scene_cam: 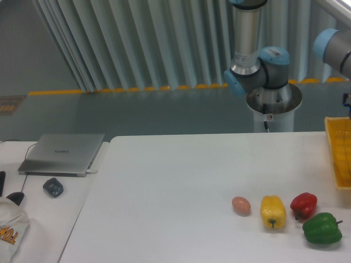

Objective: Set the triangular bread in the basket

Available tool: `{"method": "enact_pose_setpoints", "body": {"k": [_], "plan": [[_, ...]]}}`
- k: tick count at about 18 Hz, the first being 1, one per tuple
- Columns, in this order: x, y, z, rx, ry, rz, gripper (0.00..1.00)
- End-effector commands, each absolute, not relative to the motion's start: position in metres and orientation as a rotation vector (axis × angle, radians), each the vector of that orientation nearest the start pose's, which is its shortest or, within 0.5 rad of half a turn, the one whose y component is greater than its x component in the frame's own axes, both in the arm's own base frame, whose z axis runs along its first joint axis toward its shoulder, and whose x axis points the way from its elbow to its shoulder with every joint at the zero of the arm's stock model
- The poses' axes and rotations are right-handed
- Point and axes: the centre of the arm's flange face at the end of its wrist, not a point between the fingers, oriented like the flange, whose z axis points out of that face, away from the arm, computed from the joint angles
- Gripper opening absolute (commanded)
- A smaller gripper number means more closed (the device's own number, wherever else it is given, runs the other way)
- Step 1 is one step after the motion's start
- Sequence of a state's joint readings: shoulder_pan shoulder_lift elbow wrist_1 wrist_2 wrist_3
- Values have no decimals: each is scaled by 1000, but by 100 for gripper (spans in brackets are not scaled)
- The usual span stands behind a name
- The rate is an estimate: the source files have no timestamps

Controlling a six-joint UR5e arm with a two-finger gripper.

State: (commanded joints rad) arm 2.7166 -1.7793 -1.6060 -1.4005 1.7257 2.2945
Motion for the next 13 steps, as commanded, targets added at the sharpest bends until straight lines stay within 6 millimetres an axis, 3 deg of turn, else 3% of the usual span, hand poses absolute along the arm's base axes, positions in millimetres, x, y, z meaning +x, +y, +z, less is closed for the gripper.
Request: {"method": "enact_pose_setpoints", "body": {"k": [8, 10, 13], "plan": [[-493, 322, 358, -2757, 1830, -195, 0], [-498, 319, 360, -2752, 1838, -188, 0], [-510, 313, 355, -2684, 1933, -181, 24]]}}
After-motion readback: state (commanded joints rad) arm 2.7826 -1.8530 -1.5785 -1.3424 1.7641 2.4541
